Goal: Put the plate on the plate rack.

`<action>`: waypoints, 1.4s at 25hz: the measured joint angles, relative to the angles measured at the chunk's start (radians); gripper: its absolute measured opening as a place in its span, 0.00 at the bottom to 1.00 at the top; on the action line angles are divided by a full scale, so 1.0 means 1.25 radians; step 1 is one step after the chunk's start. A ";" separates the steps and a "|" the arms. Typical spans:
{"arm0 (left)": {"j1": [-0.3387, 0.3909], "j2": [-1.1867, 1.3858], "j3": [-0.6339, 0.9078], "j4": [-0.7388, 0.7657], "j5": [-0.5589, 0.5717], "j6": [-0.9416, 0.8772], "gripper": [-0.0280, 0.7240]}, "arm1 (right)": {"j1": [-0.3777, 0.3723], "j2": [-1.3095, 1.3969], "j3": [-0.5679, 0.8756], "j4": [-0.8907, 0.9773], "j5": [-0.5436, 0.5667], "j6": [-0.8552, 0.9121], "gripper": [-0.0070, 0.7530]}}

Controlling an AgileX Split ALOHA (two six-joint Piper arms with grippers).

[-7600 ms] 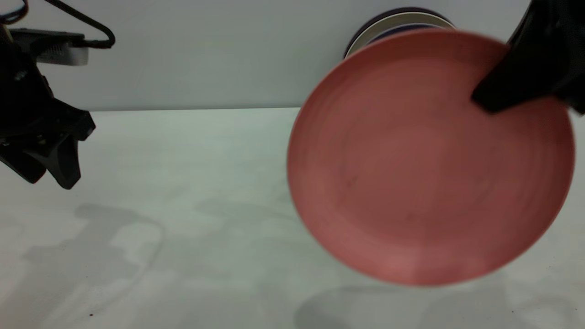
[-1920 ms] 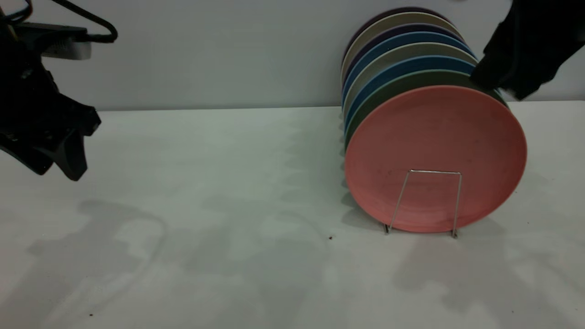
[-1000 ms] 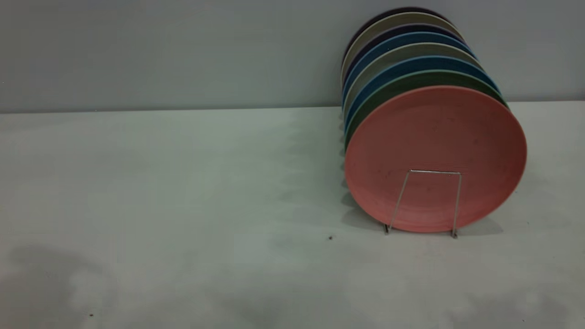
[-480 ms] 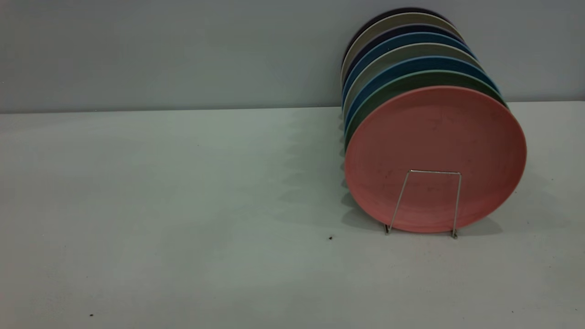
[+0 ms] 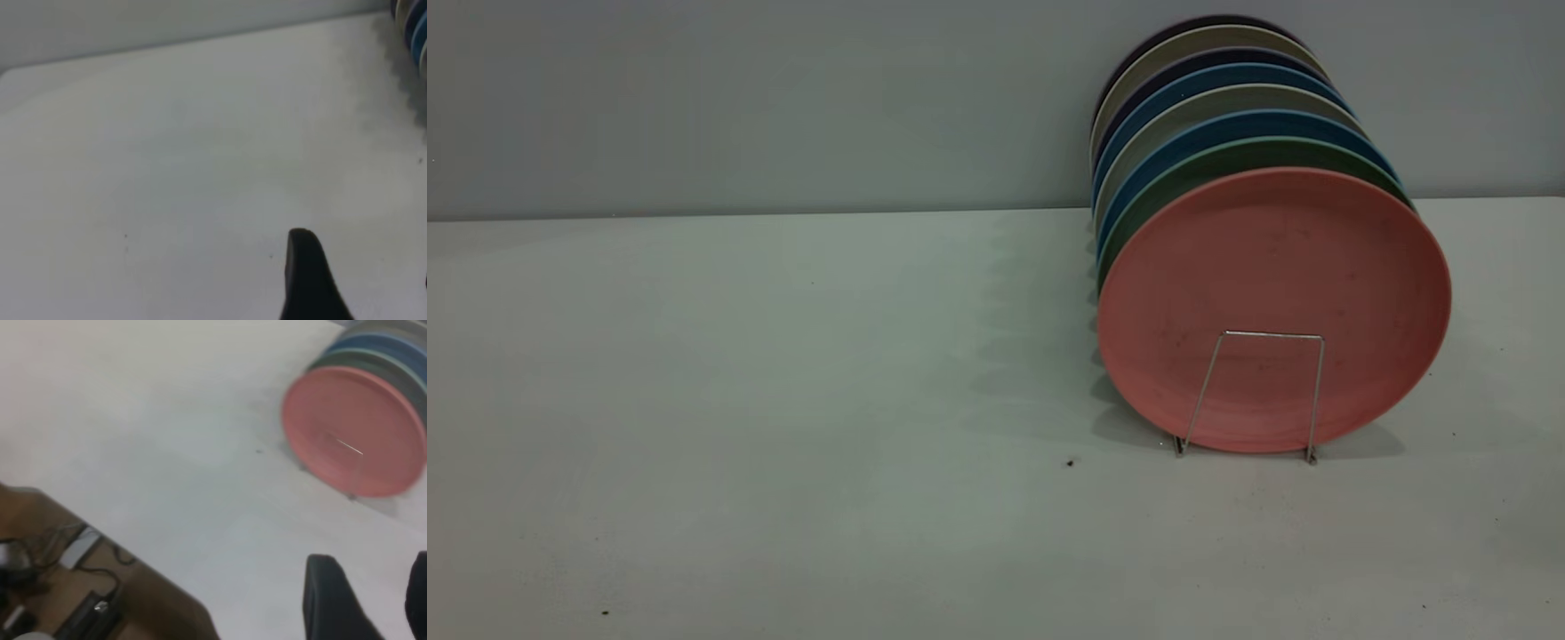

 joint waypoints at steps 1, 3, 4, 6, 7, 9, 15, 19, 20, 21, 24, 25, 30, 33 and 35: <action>0.000 -0.024 0.011 0.000 0.000 -0.004 0.64 | 0.000 -0.018 0.018 -0.013 0.001 0.010 0.40; 0.000 -0.069 0.054 0.000 0.000 -0.007 0.64 | 0.000 -0.062 0.060 -0.038 0.003 0.021 0.40; 0.000 -0.093 0.077 0.000 0.000 -0.007 0.64 | 0.000 -0.083 0.085 -0.051 0.004 0.027 0.40; 0.000 -0.139 0.139 0.000 0.000 -0.008 0.64 | 0.000 -0.120 0.134 -0.072 0.002 0.033 0.40; 0.000 -0.157 0.171 0.001 0.000 -0.008 0.64 | 0.000 -0.138 0.159 -0.083 -0.002 0.035 0.40; 0.000 -0.197 0.229 0.010 0.000 -0.008 0.64 | 0.000 -0.169 0.203 -0.101 -0.019 0.040 0.40; 0.000 -0.279 0.384 0.069 -0.004 -0.009 0.64 | 0.000 -0.222 0.279 -0.147 -0.040 0.051 0.40; 0.000 -0.303 0.431 0.073 -0.007 -0.009 0.64 | 0.000 -0.241 0.288 -0.162 -0.041 0.052 0.40; 0.000 -0.308 0.431 0.073 -0.012 -0.009 0.64 | 0.000 -0.242 0.289 -0.163 -0.040 0.053 0.40; 0.000 -0.311 0.431 0.073 -0.018 -0.009 0.64 | 0.000 -0.242 0.289 -0.163 -0.040 0.053 0.40; 0.000 -0.313 0.431 0.070 -0.023 -0.009 0.64 | 0.000 -0.242 0.290 -0.164 -0.032 0.055 0.40; 0.000 -0.313 0.431 0.064 -0.023 -0.009 0.64 | 0.000 -0.242 0.290 -0.164 -0.030 0.055 0.40; 0.000 -0.316 0.442 0.021 -0.022 -0.009 0.64 | 0.000 -0.242 0.300 -0.164 -0.024 0.060 0.40; 0.000 -0.316 0.454 0.016 -0.023 -0.009 0.64 | 0.000 -0.242 0.303 -0.167 -0.025 0.072 0.40; 0.000 -0.316 0.454 0.010 -0.024 -0.009 0.64 | 0.000 -0.242 0.306 -0.169 -0.026 0.072 0.40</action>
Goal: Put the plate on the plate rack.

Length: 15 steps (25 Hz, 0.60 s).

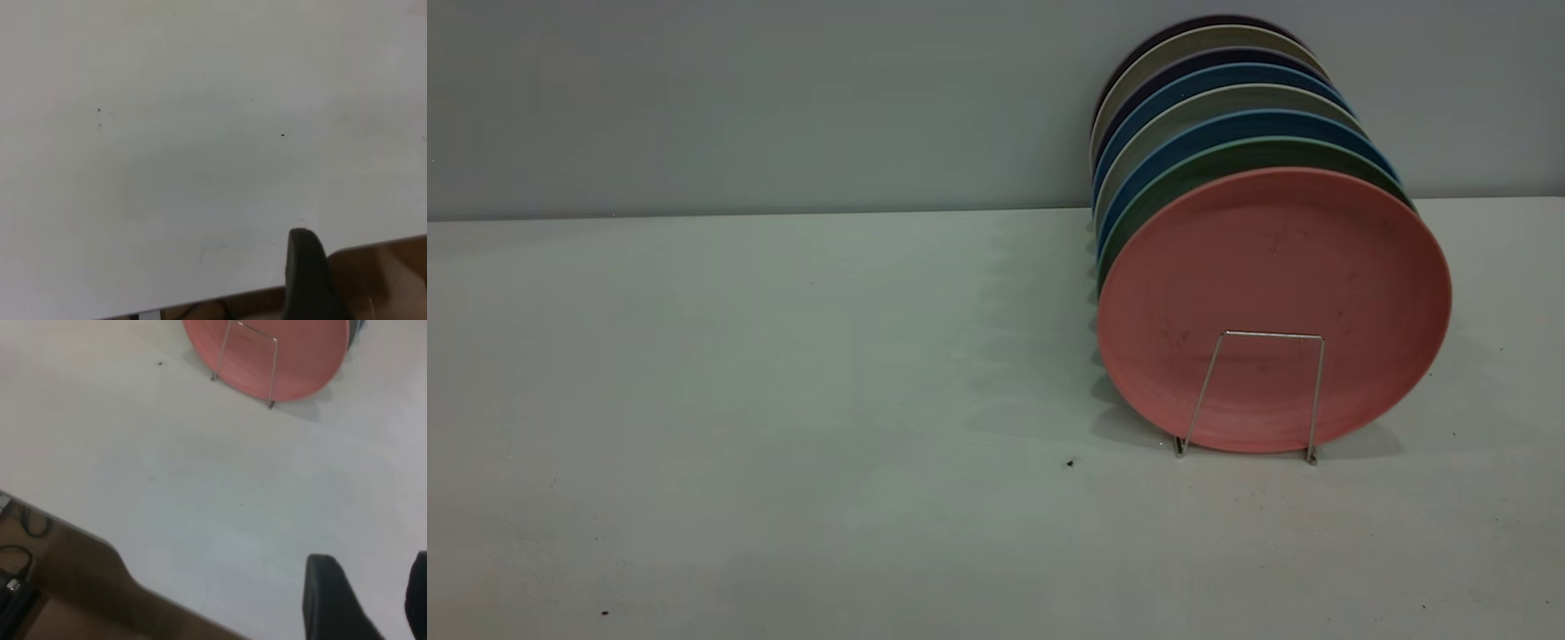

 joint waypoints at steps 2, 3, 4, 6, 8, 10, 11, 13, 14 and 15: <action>0.000 0.000 0.000 0.000 0.000 -0.001 0.64 | 0.000 0.000 0.001 0.000 0.000 0.003 0.40; 0.000 0.000 0.000 0.000 0.000 -0.001 0.64 | 0.000 0.000 0.001 0.000 0.000 0.003 0.40; 0.000 0.000 0.000 0.000 0.000 -0.001 0.64 | 0.000 0.000 0.001 0.000 0.000 0.003 0.40; 0.000 0.000 0.000 0.005 -0.001 -0.001 0.64 | 0.000 0.000 0.001 0.000 0.000 0.003 0.40; 0.000 0.000 0.000 0.006 -0.001 -0.001 0.64 | 0.000 0.000 0.001 0.000 0.000 0.003 0.40; 0.000 0.000 0.000 0.006 -0.001 -0.001 0.64 | 0.000 0.000 0.001 0.000 0.000 0.003 0.40; 0.000 0.000 0.000 0.006 -0.001 -0.001 0.64 | 0.000 0.000 0.001 0.000 0.000 0.003 0.40; 0.000 0.000 0.000 0.006 -0.002 -0.001 0.64 | 0.000 0.000 0.001 0.000 0.000 0.003 0.40; 0.000 0.000 0.000 0.006 -0.002 -0.001 0.64 | 0.000 0.000 0.001 0.000 0.000 0.003 0.40; 0.000 0.000 0.000 0.006 -0.002 -0.001 0.64 | 0.000 0.000 0.001 0.000 0.000 0.003 0.40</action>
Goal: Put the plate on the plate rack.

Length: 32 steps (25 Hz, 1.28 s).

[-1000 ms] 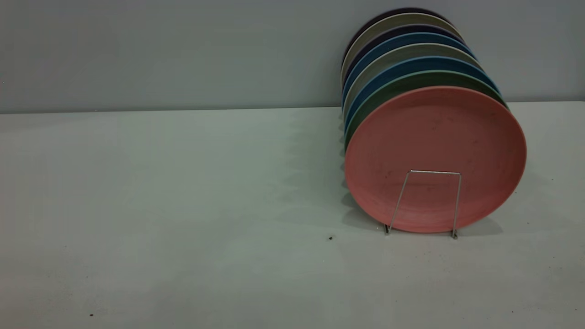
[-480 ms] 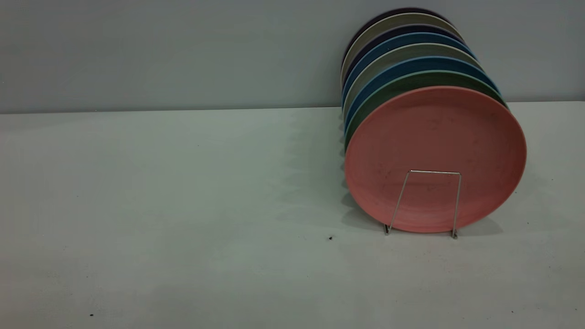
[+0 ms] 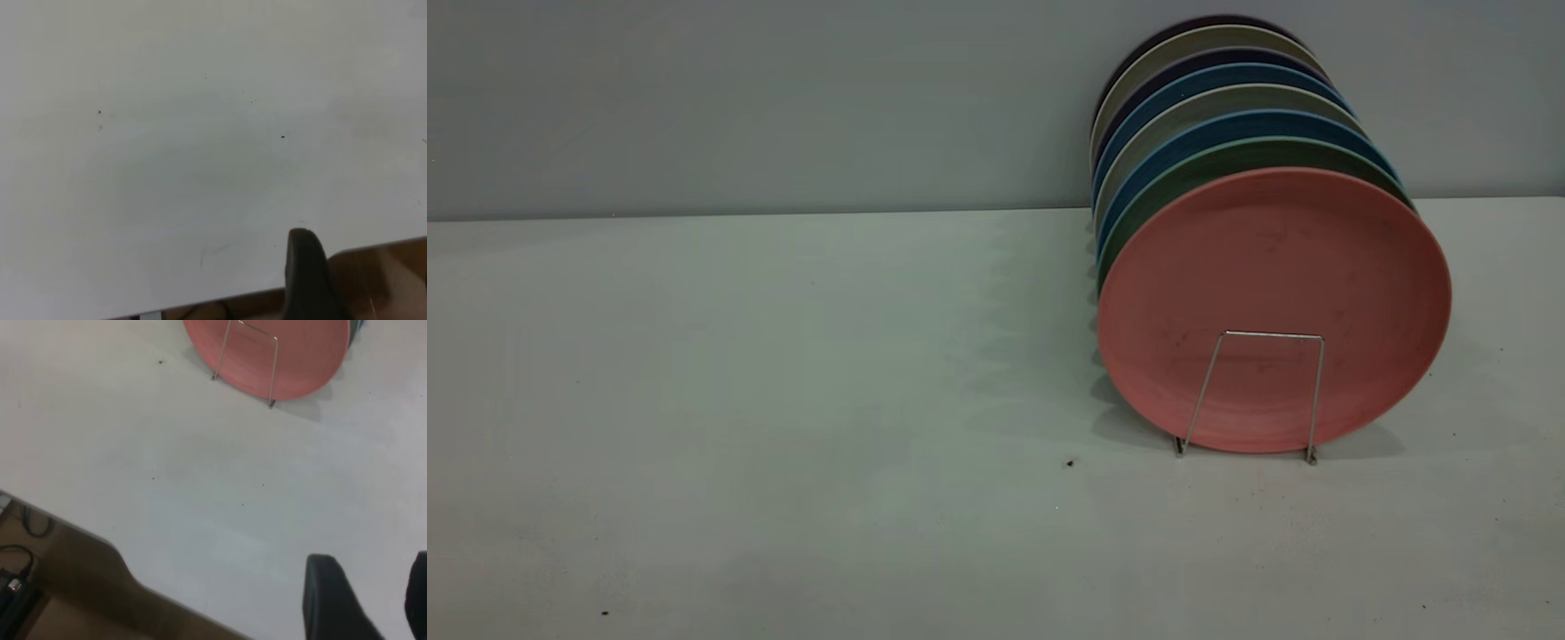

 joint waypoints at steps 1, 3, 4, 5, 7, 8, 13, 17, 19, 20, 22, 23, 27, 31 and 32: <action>0.000 0.000 0.000 0.000 0.000 0.000 0.64 | 0.000 0.000 0.000 0.000 0.000 0.000 0.40; 0.000 0.000 0.000 0.000 0.000 0.000 0.64 | 0.000 0.000 0.000 0.000 0.000 0.000 0.40; 0.000 0.000 0.000 0.000 0.000 0.000 0.64 | -0.005 0.000 0.000 0.000 0.000 0.000 0.40; 0.000 0.000 0.000 0.000 0.000 0.000 0.64 | -0.018 0.000 0.000 0.001 0.000 0.000 0.40; 0.000 -0.002 0.000 0.000 0.000 0.000 0.64 | -0.060 0.000 0.000 0.003 0.000 0.000 0.40; 0.004 -0.008 0.000 0.000 -0.001 0.000 0.64 | -0.087 0.000 0.000 0.003 0.000 0.000 0.40; 0.021 -0.056 0.000 0.000 -0.001 0.000 0.64 | -0.221 -0.022 0.000 0.003 0.000 0.000 0.40; 0.021 -0.065 0.000 0.000 0.000 0.000 0.64 | -0.277 -0.060 0.000 0.003 0.001 0.000 0.40; 0.021 -0.065 0.000 0.000 0.000 0.000 0.64 | -0.290 -0.060 0.000 0.003 0.001 0.000 0.40; 0.021 -0.065 0.000 0.000 0.000 0.000 0.64 | -0.295 -0.060 0.000 0.003 0.001 0.000 0.40; 0.022 -0.065 0.000 0.000 0.000 0.000 0.64 | -0.297 -0.060 0.000 0.003 0.001 0.000 0.39; 0.027 -0.065 0.000 0.000 0.000 0.000 0.64 | -0.297 -0.060 0.000 0.004 0.001 0.000 0.39; 0.063 -0.065 0.000 0.000 0.000 0.000 0.64 | -0.297 -0.060 0.000 0.006 0.001 0.000 0.39; 0.069 -0.065 0.000 0.000 0.000 0.000 0.64 | -0.297 -0.060 0.000 0.006 0.001 0.000 0.39; 0.069 -0.065 0.000 0.000 0.000 0.000 0.64 | -0.297 -0.060 0.000 0.006 0.001 0.000 0.39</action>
